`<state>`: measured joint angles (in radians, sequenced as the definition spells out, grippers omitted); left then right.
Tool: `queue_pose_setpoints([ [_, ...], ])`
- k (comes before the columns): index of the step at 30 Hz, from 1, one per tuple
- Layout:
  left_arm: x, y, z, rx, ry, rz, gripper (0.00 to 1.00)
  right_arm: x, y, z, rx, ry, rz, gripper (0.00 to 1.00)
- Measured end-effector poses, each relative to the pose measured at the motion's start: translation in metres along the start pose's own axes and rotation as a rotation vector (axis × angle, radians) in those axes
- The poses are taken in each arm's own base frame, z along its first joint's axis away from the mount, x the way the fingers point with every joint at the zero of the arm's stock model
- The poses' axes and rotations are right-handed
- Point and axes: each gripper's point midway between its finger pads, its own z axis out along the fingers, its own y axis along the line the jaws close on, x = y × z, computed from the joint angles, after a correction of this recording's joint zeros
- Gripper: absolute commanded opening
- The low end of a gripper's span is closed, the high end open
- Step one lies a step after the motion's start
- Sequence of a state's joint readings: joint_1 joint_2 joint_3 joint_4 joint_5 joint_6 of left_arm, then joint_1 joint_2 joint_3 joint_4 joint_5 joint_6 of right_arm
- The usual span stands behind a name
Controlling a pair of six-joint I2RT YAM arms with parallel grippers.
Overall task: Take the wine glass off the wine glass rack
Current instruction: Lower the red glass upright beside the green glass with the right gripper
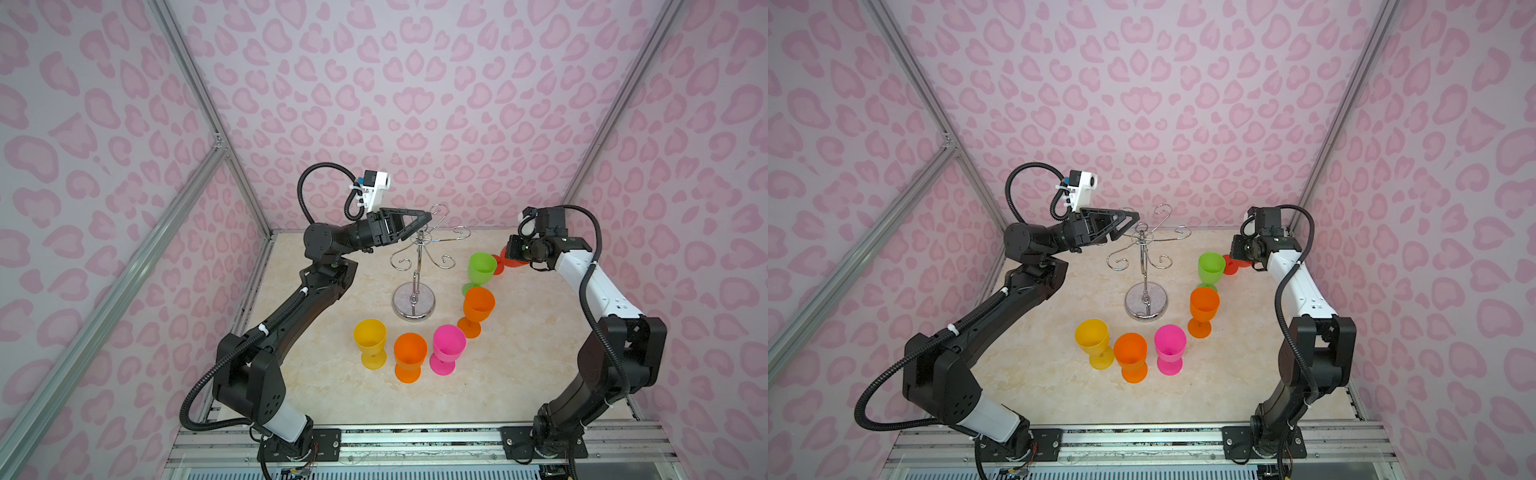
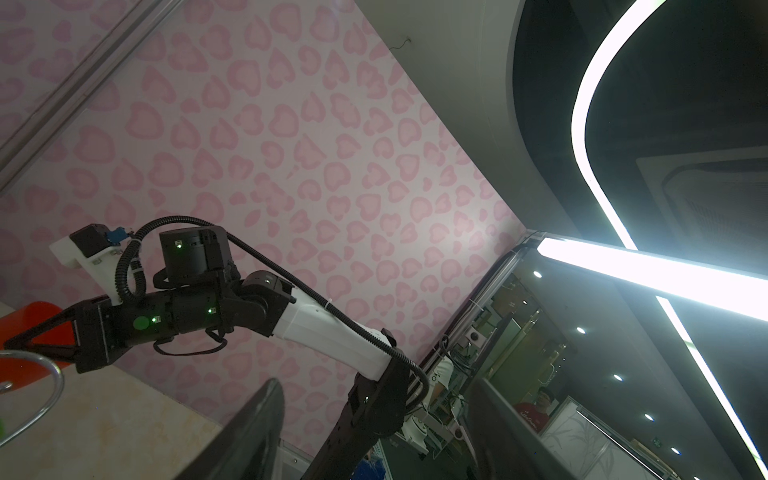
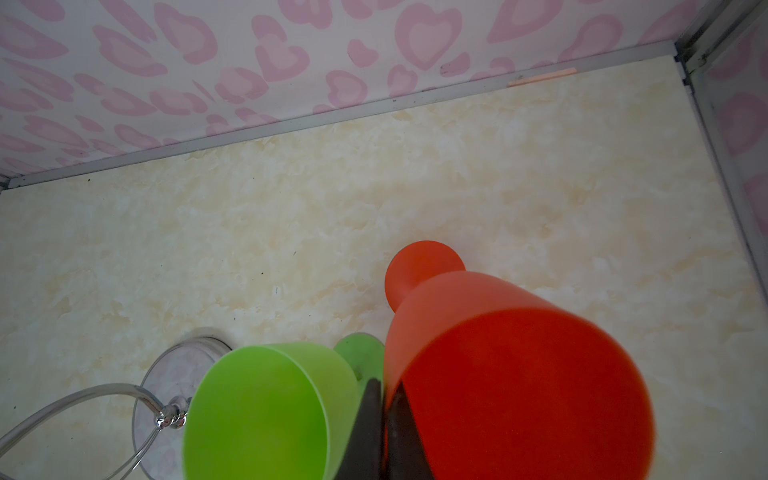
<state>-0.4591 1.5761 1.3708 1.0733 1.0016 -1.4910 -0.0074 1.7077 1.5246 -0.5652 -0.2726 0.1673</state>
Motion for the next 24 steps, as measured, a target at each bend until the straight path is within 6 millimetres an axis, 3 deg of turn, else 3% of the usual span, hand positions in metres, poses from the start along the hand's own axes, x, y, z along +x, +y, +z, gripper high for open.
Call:
queue_pose_setpoints([
  [16, 0.001, 0.004, -0.001, -0.009, -0.001, 0.003, 0.72, 0.006, 0.001, 0.036, 0.063, 0.108, -0.062, 0.00],
  [24, 0.003, 0.006, -0.002, -0.017, 0.001, -0.003, 0.73, 0.005, 0.007, 0.045, 0.079, 0.160, -0.094, 0.00],
])
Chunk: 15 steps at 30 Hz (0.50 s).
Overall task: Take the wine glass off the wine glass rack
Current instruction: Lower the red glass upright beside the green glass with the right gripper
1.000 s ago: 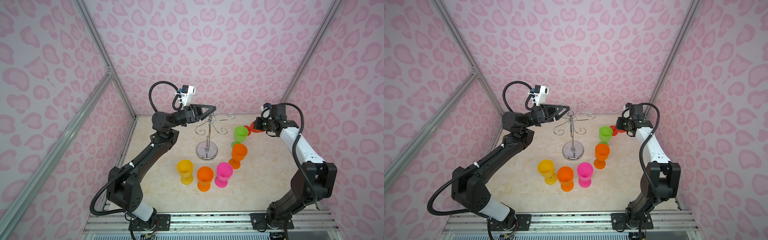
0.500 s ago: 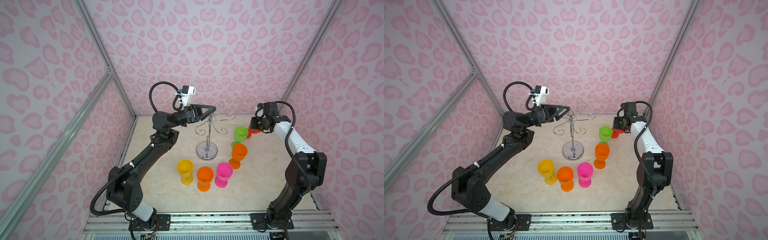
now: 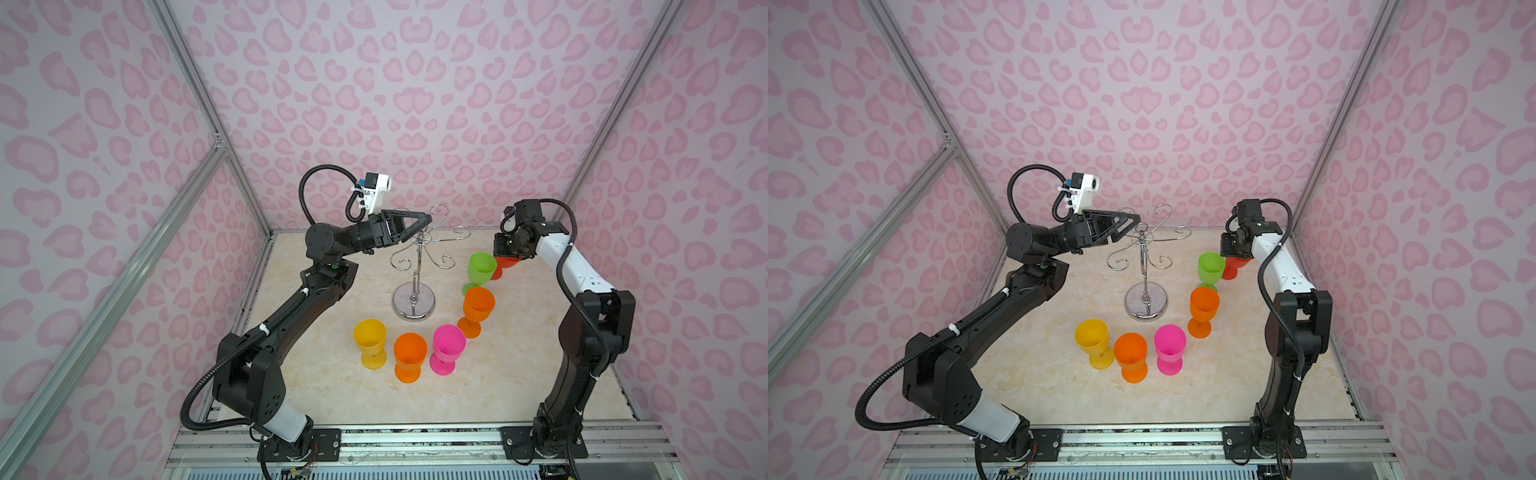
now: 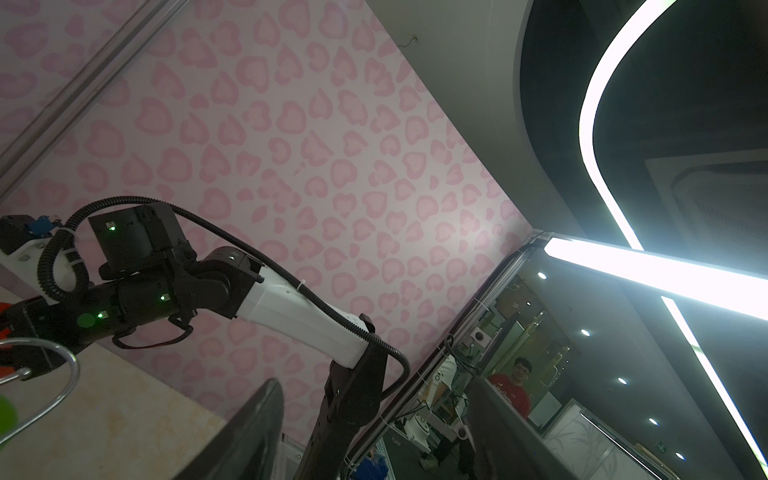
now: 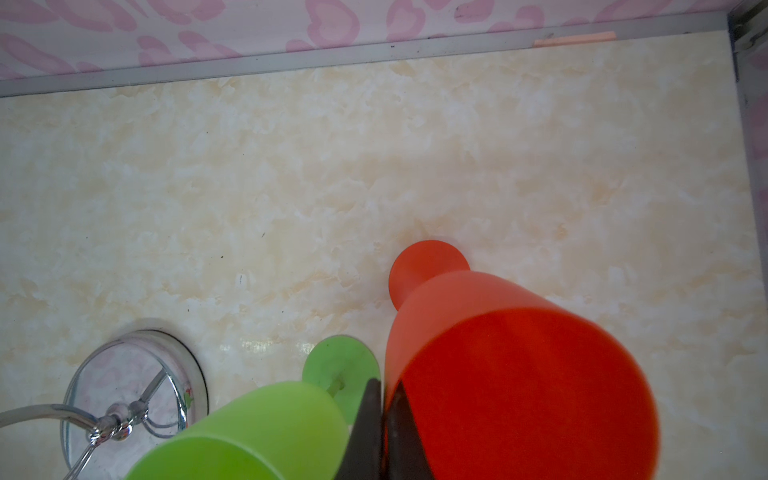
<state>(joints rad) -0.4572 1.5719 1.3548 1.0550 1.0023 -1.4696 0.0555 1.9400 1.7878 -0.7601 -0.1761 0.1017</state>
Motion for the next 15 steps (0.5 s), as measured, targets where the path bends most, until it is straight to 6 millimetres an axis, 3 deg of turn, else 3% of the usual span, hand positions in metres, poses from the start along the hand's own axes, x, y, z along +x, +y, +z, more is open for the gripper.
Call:
queue_pose_setpoints([
  [15, 0.0062, -0.0003, -0.0043, -0.012, 0.004, 0.005, 0.73, 0.0027, 0.0055, -0.0001, 0.009, 0.031, -0.021, 0.17],
])
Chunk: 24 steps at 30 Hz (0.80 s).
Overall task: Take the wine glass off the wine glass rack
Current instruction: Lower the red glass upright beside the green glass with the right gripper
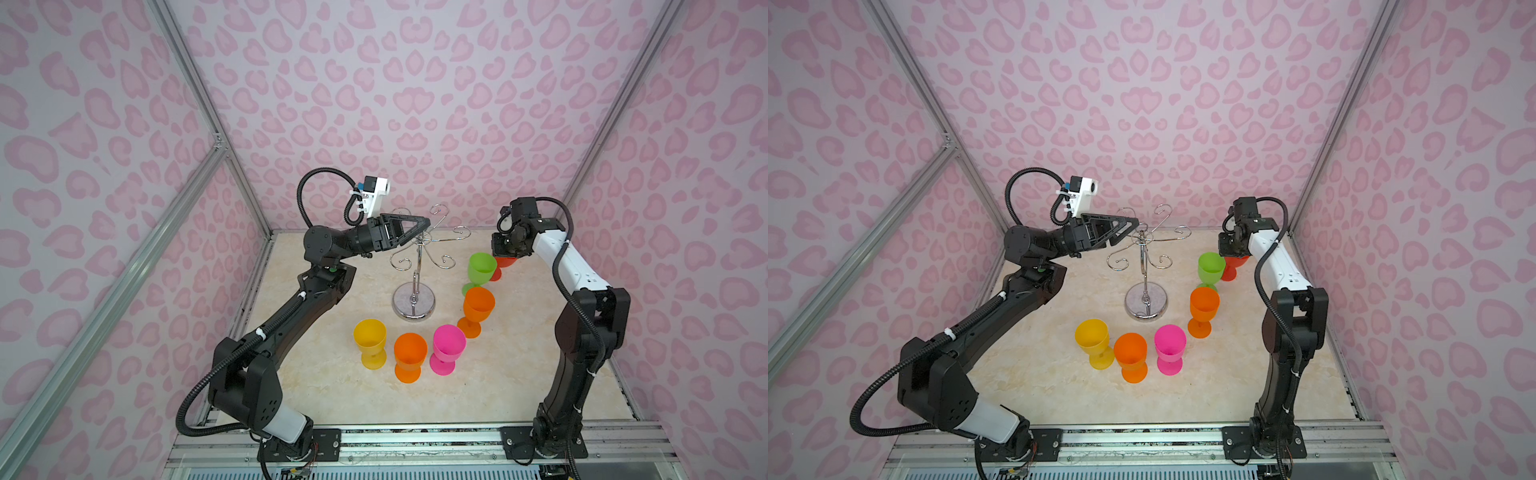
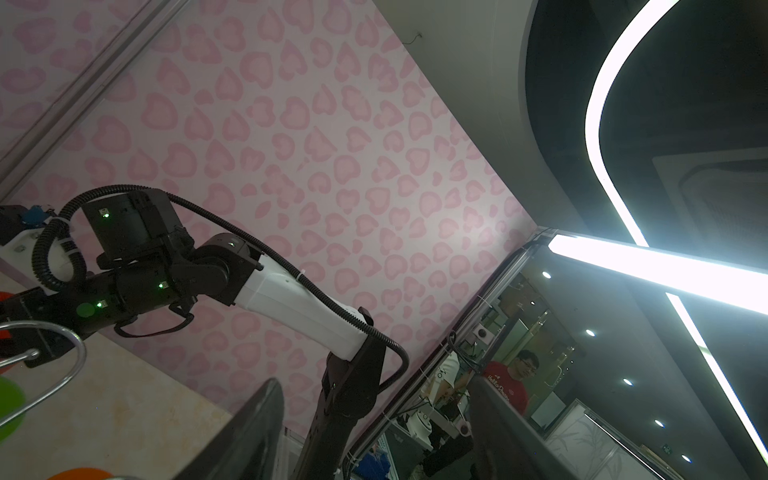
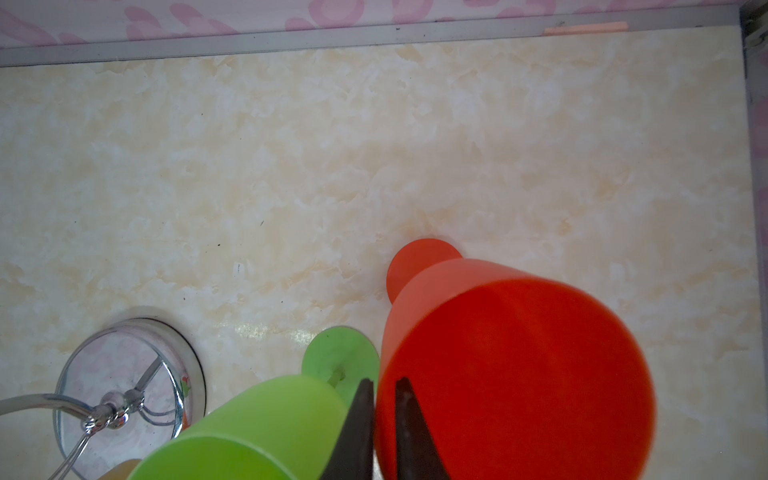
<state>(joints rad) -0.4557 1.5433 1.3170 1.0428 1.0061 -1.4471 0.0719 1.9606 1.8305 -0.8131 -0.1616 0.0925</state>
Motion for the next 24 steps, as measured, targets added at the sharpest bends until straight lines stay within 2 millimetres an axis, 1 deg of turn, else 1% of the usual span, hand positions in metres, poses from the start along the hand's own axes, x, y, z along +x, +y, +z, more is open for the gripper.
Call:
queue_pose_setpoints([
  [3, 0.001, 0.001, 0.000, -0.002, 0.000, -0.003, 0.72, -0.001, 0.001, -0.003, -0.001, -0.007, 0.002, 0.21],
  [9, 0.003, 0.004, -0.002, -0.008, 0.001, -0.005, 0.73, -0.008, 0.002, -0.009, -0.008, -0.037, 0.019, 0.23],
  [12, 0.004, 0.002, -0.002, -0.008, 0.001, 0.002, 0.73, -0.013, 0.005, -0.015, -0.022, -0.063, 0.020, 0.25],
  [15, 0.004, 0.005, -0.004, -0.019, 0.000, 0.005, 0.74, -0.017, 0.009, -0.024, -0.042, -0.092, 0.022, 0.27],
  [18, 0.003, 0.011, -0.007, -0.039, -0.004, 0.012, 0.74, -0.018, 0.012, -0.034, -0.069, -0.123, 0.029, 0.27],
  [20, 0.002, 0.017, -0.011, -0.060, -0.008, 0.013, 0.75, -0.020, 0.015, -0.045, -0.091, -0.158, 0.037, 0.28],
  [24, -0.002, 0.029, -0.024, -0.129, -0.026, 0.028, 0.76, -0.027, 0.019, -0.074, -0.144, -0.269, 0.058, 0.28],
])
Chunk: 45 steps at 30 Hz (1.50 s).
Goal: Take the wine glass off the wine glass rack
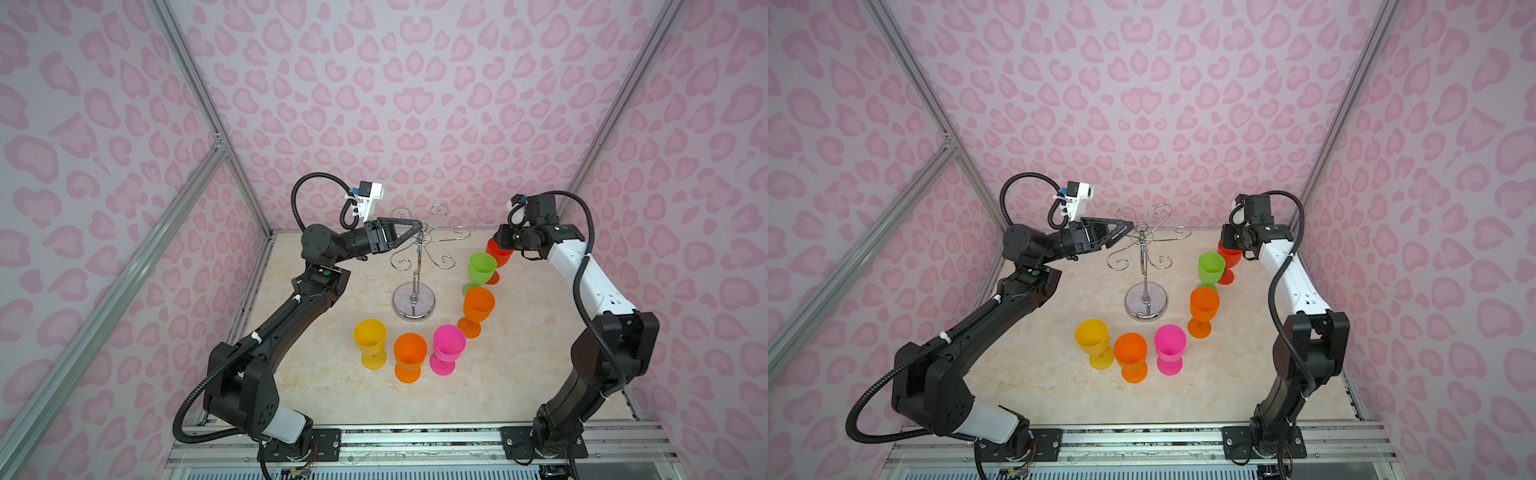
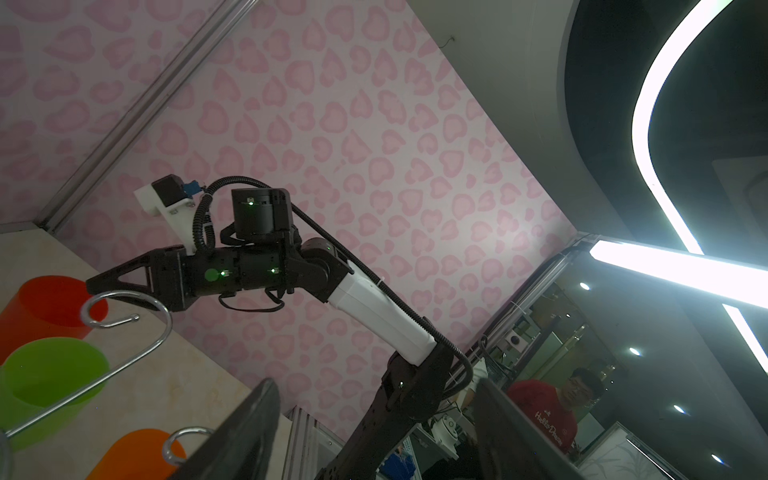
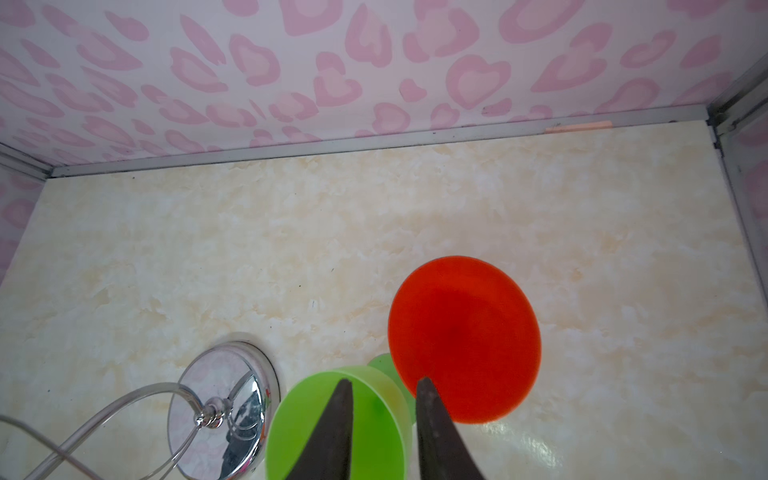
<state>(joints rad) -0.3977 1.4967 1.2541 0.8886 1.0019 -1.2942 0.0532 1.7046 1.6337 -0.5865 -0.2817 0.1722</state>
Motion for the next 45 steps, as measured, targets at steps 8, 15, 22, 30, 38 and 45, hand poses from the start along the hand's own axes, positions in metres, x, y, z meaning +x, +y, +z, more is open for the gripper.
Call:
queue_pose_setpoints([
  [8, -0.020, 0.017, -0.041, -0.222, -0.095, 0.113, 0.81, -0.013, 0.001, -0.055, -0.068, -0.247, 0.046, 0.28],
  [15, -0.035, 0.018, -0.090, -0.536, -0.217, 0.298, 0.89, -0.011, 0.007, -0.101, -0.092, -0.419, 0.012, 0.30],
  [22, -0.035, 0.046, -0.180, -1.044, -0.416, 0.475, 0.97, 0.005, -0.007, -0.133, -0.016, -0.556, -0.018, 0.34],
  [30, -0.014, 0.088, -0.288, -1.583, -0.542, 0.569, 0.97, 0.029, -0.022, -0.129, 0.047, -0.590, -0.032, 0.37],
  [38, 0.045, 0.149, -0.354, -1.874, -0.465, 0.633, 0.97, 0.036, -0.031, -0.123, 0.079, -0.607, -0.026, 0.49],
  [45, 0.074, 0.192, -0.389, -1.986, -0.362, 0.640, 0.98, 0.042, -0.039, -0.114, 0.112, -0.599, -0.024, 0.71],
])
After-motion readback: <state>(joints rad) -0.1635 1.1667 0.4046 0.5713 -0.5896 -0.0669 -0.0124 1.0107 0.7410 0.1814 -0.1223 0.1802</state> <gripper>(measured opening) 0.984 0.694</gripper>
